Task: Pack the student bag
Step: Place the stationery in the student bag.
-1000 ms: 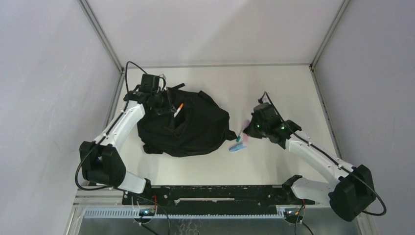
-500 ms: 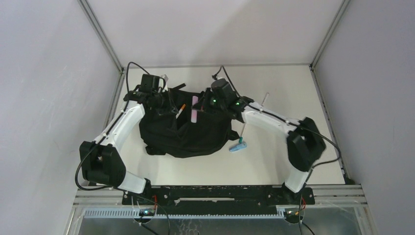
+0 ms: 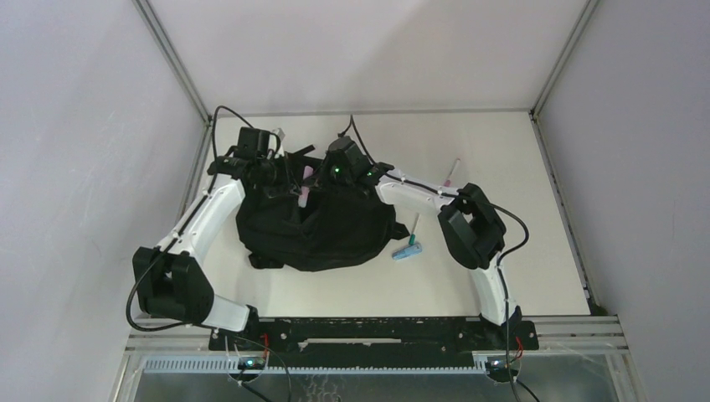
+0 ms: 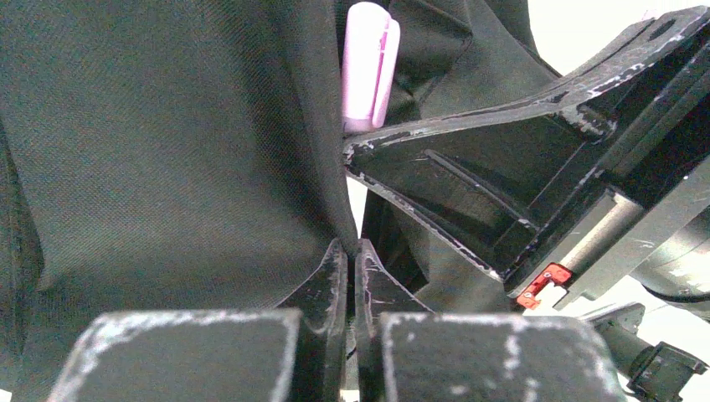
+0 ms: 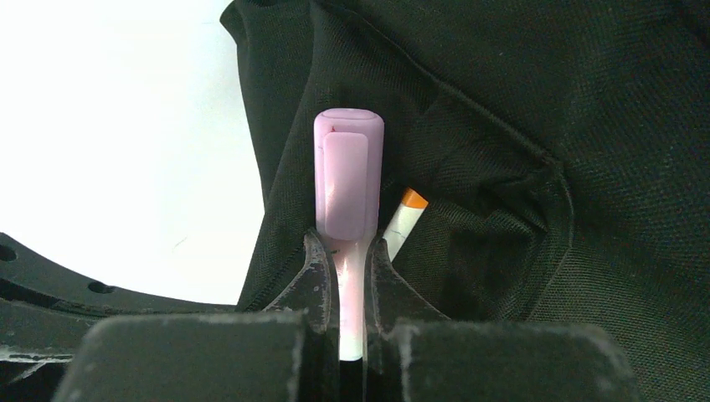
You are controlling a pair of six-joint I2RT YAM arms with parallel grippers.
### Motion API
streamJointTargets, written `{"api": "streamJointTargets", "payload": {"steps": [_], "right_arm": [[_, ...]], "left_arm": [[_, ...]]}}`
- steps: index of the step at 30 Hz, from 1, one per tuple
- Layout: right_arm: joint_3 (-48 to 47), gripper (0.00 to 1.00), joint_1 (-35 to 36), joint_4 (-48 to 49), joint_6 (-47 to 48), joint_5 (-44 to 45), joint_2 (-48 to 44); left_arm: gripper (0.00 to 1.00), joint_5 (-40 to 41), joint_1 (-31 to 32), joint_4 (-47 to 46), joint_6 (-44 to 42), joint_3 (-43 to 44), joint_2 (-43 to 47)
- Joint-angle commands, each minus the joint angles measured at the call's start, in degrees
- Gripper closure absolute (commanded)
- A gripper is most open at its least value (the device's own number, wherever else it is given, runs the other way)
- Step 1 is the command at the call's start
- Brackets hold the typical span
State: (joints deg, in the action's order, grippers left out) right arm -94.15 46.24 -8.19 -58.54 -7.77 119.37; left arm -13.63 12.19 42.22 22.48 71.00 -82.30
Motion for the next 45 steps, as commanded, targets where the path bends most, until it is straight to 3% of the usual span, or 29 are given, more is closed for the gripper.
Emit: {"api": "streamJointTargets", "payload": {"steps": [1,13,20,22,23,26,30,40,45], "right_arm": [[-0.7,0.98,2.1,2.9,-2.1,1.1,-0.6],[13.4,0.99,3.9,7.7,-2.4,2.0,-7.4],[9.0,0.98,4.9,8.5,0.6,-1.0,-4.1],[4.6,0.92,5.1,5.5,1.9,-1.5,-1.8],[1.5,0.81,5.2,4.0,2.6,-1.9,-0.2],[-6.0,0.67,5.2,-2.8,4.3,-2.4,3.2],[1.5,0.44,5.4,1.9,4.4,-0.3,-1.5],[13.6,0.44,5.4,3.5,10.0,3.0,-16.2],[22.4,0.44,4.9,-2.3,15.3,14.7,-28.0]], "left_arm": [[1.00,-1.9,-0.1,-2.2,0.9,-0.4,3.9],[1.00,-1.0,-0.6,-3.0,1.7,-0.5,2.7],[1.00,-4.8,-0.7,-3.8,0.8,-0.3,1.9],[1.00,-6.3,-0.7,-3.9,0.1,-0.1,2.0],[1.00,-6.6,-0.7,-3.9,-0.2,0.0,2.1],[1.00,-6.5,-0.7,-3.9,-0.2,0.3,2.6],[1.00,-6.3,-0.7,-3.7,-0.2,0.5,3.0],[1.00,-4.8,-0.7,-3.6,-1.1,0.0,2.6],[1.00,-4.6,-0.7,-3.8,-2.1,-0.5,2.3]]}}
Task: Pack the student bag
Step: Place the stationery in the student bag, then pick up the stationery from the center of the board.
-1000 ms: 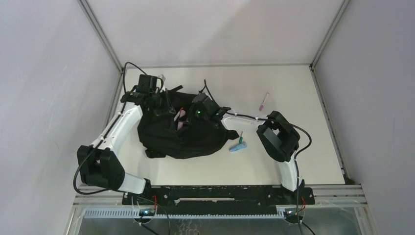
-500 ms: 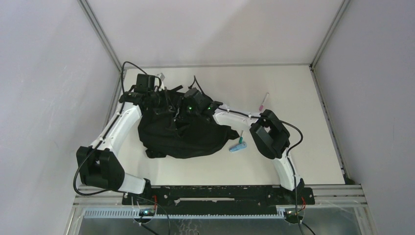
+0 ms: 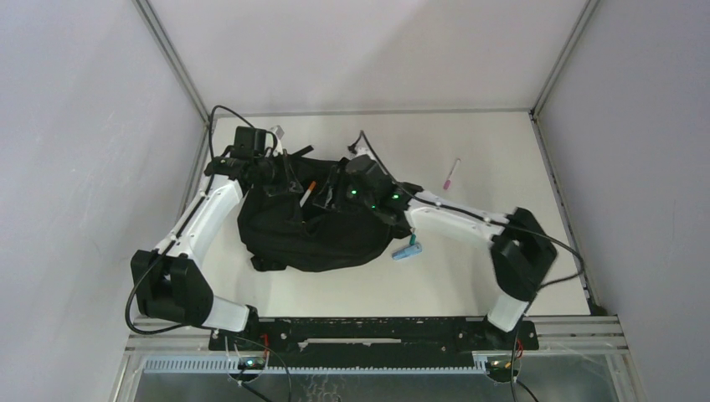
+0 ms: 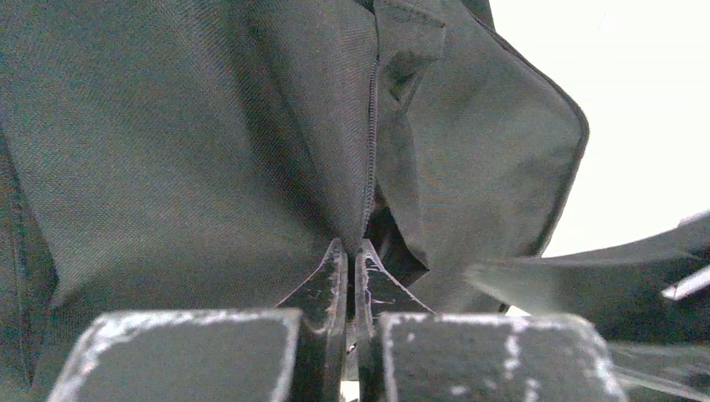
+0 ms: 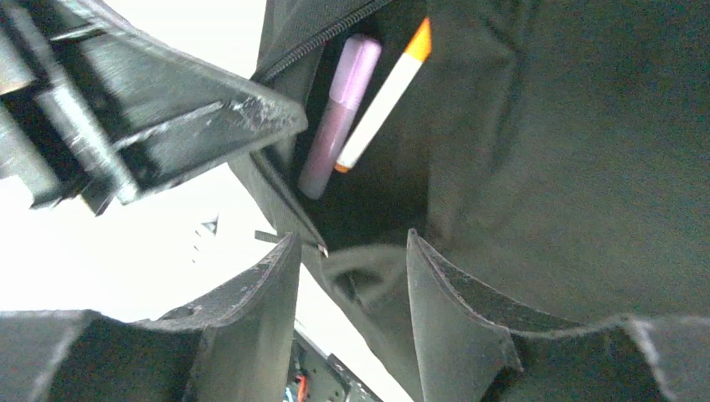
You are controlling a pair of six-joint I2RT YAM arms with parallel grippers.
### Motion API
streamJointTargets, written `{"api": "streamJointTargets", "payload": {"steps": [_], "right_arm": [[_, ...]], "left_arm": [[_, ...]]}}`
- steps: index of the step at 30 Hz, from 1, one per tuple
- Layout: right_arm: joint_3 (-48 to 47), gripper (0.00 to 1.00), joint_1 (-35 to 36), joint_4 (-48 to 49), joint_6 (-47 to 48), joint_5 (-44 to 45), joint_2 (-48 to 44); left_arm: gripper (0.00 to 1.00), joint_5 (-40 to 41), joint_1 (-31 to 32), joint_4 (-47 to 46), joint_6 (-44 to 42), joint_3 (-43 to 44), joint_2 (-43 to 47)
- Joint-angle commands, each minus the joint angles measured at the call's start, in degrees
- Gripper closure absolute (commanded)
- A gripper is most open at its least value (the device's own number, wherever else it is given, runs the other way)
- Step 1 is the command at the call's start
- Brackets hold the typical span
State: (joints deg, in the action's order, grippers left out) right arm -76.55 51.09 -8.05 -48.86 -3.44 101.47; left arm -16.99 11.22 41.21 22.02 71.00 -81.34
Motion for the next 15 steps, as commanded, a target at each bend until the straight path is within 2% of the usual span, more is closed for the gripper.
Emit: {"api": "streamJointTargets", "payload": {"steps": [1,4,8,12,15], "right_arm": [[7.0,0.44,-0.2,-3.2,6.3,13.6,-12.6],[14.6,0.44,-2.8,-8.4,6.4,22.5,-19.7],[25.3,0.43,-11.0,-13.1,3.7,25.9,-27.0],[28.0,0.43,-17.9,-17.4,5.4,23.0,-25.2],[27.9,0.43,-19.1,-17.4,6.0,23.5,-22.8]], "left_arm": [[1.00,-1.6,0.2,-2.8,-1.9,-0.6,1.2],[1.00,-1.9,0.3,-2.6,-2.2,-0.2,0.8],[1.00,-1.5,0.3,-2.9,-2.1,-0.1,0.7],[1.00,-1.6,0.3,-3.5,-1.5,-0.5,0.7],[1.00,-2.6,0.3,-3.8,-1.4,-1.1,0.2]]}}
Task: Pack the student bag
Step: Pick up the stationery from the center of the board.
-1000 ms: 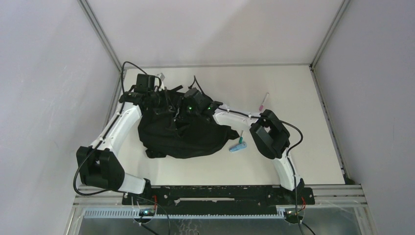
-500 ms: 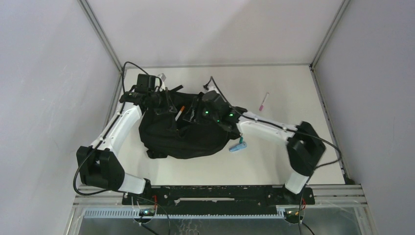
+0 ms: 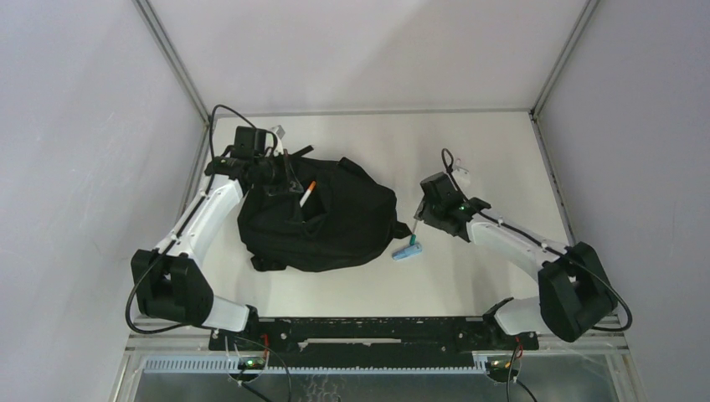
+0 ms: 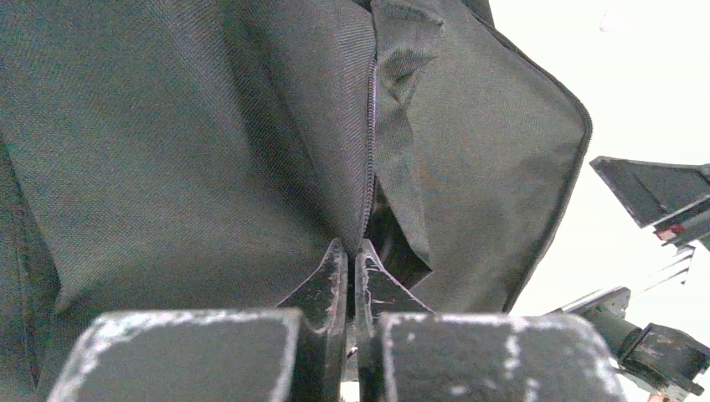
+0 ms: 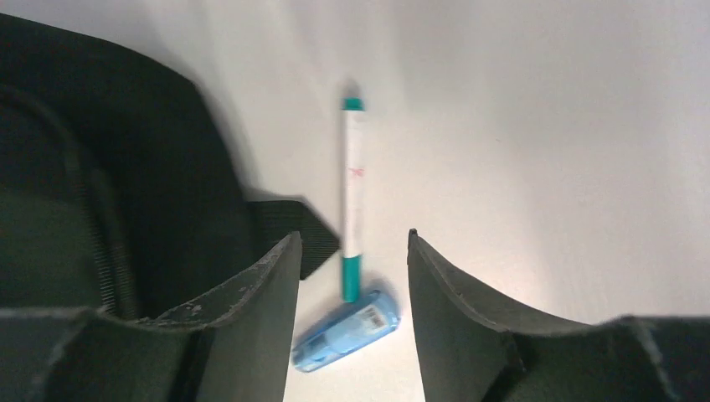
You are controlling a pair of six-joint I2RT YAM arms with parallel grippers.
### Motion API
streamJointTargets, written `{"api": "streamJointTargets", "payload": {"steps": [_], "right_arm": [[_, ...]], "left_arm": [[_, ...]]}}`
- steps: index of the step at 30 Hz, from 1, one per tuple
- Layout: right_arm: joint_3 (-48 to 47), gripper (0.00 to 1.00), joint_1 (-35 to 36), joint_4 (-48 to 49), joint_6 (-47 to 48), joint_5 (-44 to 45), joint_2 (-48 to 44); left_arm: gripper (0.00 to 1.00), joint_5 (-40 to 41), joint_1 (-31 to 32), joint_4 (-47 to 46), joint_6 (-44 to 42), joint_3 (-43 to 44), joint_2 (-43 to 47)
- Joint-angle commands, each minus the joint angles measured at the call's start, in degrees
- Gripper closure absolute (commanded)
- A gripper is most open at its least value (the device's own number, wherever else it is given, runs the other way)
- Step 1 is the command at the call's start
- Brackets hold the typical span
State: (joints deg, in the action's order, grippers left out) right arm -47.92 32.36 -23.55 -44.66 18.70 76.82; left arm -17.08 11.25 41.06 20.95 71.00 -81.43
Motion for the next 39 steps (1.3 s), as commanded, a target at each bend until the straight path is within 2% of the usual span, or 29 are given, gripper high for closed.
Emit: {"api": "streamJointTargets", "payload": {"steps": [1,10,15,18,22,23,32,35,39], "right_arm": [[-0.8,0.43,-0.6,-1.1,2.2,1.5,2.6],[-6.4,0.45,-1.8,1.0,3.1,-0.6,15.4],[-7.1,0.55,-1.9,1.0,2.3,-0.3,21.0],[-7.1,0.66,-1.8,-0.3,1.3,0.8,21.6],[-6.6,0.97,-1.9,-1.7,0.7,4.0,19.0],[-6.5,1.00,-2.0,-1.7,1.0,4.1,18.2],[-6.6,1.00,-2.6,0.9,3.8,3.3,5.6],[-6.6,1.00,-2.1,3.5,5.1,-1.7,0.4],[-6.6,1.00,3.1,10.6,6.8,-7.3,-2.8]], "left_arm": [[1.00,-2.6,0.2,-3.6,-0.2,-1.2,0.2],[1.00,-3.1,0.3,-3.6,-0.1,-1.5,-0.1],[1.00,-3.7,0.3,-3.6,-0.1,-1.8,0.0],[1.00,-3.7,0.3,-3.6,-0.1,-2.2,0.0],[1.00,-4.7,0.3,-3.7,-0.1,-2.3,0.0],[1.00,-4.8,0.3,-3.8,-0.1,-2.3,0.0],[1.00,-5.2,0.3,-3.9,-0.1,-2.5,0.1],[1.00,-5.1,0.3,-3.9,-0.3,-2.7,0.6],[1.00,-5.2,0.3,-3.9,-0.2,-2.5,0.6]]}}
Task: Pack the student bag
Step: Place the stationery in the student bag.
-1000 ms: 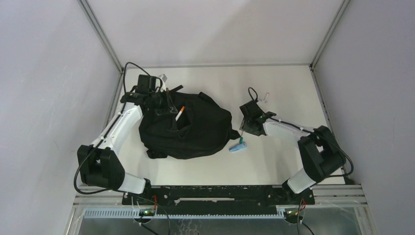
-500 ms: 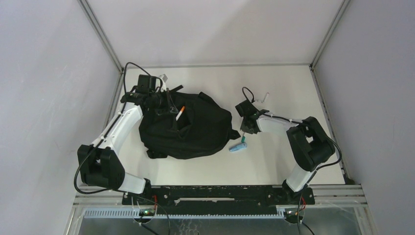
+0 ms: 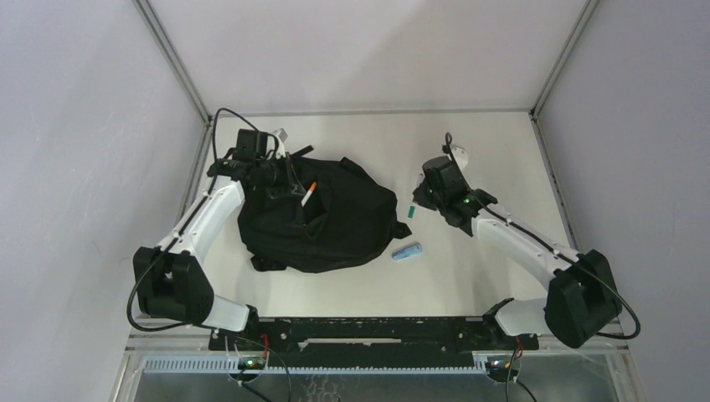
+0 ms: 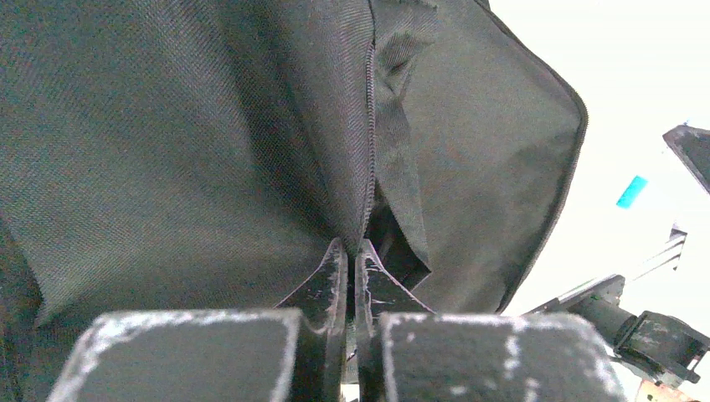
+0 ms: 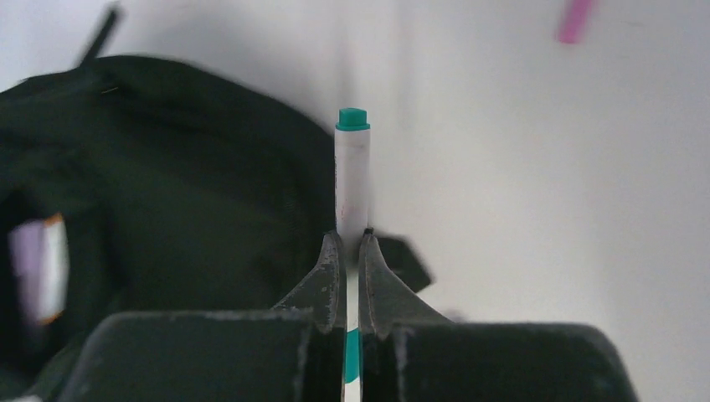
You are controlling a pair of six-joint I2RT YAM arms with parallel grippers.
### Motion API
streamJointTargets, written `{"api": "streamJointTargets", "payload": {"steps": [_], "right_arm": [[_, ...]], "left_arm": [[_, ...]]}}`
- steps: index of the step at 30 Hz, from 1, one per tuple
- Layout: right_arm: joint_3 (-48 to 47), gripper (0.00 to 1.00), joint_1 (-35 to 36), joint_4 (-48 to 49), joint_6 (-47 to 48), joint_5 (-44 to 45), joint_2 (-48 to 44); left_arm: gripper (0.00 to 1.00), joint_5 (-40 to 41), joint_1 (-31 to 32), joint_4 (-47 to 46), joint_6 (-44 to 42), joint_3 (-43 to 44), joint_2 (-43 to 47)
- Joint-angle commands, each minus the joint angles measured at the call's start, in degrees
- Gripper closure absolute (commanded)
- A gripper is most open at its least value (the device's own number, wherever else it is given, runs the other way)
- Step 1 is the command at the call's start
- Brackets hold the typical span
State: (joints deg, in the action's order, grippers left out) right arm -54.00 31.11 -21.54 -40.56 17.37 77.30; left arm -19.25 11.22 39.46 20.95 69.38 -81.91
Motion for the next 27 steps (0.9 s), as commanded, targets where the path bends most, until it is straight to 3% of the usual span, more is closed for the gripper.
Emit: {"api": "streamJointTargets", "payload": {"steps": [1,8,27], "right_arm": [[-0.6,1.00,5.9,10.7,2.3,-7.6,-3.3],[-10.9,1.00,15.5,14.2,-0.5,-10.6,8.3],[-37.9,1.00,17.9,12.9,-11.4,-24.6,37.1]], "left_arm": [[1.00,-3.0,0.3,-2.5,-0.1,-0.9,1.0],[1.00,-2.7,0.3,-2.4,0.0,-0.9,2.0],[1.00,-2.3,0.3,-1.6,0.6,-0.5,3.0]]}}
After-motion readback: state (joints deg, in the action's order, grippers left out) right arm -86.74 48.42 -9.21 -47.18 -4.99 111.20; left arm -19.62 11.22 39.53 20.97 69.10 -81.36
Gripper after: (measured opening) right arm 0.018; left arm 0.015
